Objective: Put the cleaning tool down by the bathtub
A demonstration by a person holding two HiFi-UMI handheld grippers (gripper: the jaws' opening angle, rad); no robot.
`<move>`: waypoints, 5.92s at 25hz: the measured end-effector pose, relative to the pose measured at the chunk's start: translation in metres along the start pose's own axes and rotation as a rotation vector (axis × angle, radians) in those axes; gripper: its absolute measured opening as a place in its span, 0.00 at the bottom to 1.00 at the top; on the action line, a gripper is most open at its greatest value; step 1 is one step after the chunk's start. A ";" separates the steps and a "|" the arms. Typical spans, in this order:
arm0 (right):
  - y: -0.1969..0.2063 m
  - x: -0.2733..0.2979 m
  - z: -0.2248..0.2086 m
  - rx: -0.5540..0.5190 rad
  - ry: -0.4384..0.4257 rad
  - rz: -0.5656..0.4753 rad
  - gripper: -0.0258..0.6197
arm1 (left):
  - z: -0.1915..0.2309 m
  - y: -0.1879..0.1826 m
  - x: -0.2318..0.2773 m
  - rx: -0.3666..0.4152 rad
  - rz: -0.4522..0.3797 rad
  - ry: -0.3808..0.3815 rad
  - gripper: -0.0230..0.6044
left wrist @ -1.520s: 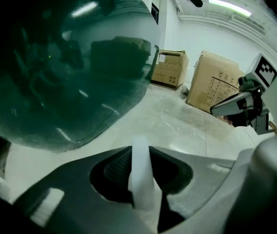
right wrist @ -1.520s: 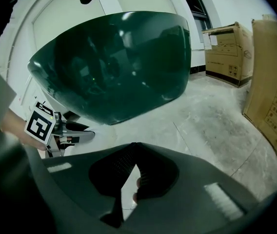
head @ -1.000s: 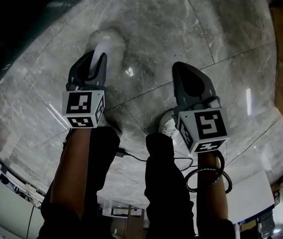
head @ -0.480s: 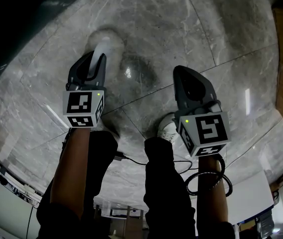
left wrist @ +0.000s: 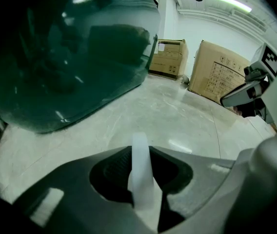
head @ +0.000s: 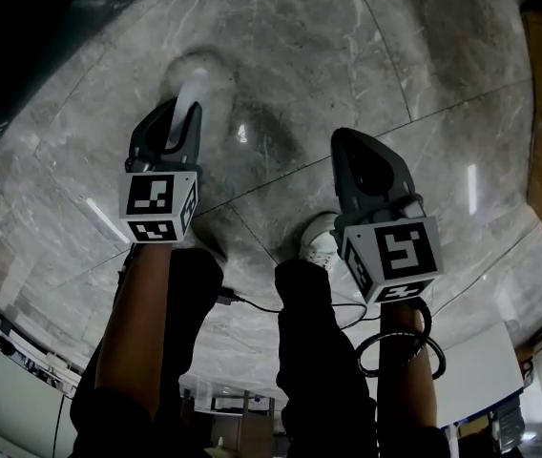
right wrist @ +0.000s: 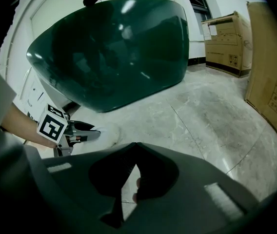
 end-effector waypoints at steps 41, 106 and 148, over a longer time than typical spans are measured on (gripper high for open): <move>-0.121 -0.163 0.080 -0.047 0.010 -0.080 0.07 | -0.055 -0.125 -0.185 0.082 -0.041 0.075 0.31; -0.443 -0.533 0.228 -0.110 0.058 -0.590 0.07 | -0.122 -0.437 -0.621 0.156 -0.526 -0.032 0.04; -0.496 -0.631 0.213 -0.302 0.062 -0.739 0.07 | -0.139 -0.496 -0.728 0.055 -0.775 -0.238 0.04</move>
Point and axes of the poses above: the fingertips, and each gripper's own axes: x forward along the fingers, z to its left, y out of its underside, the point moved 6 cm from there along -x, backward along the fingers, and after that the axes turned 4 degrees about -x, right-handed, at the moved point
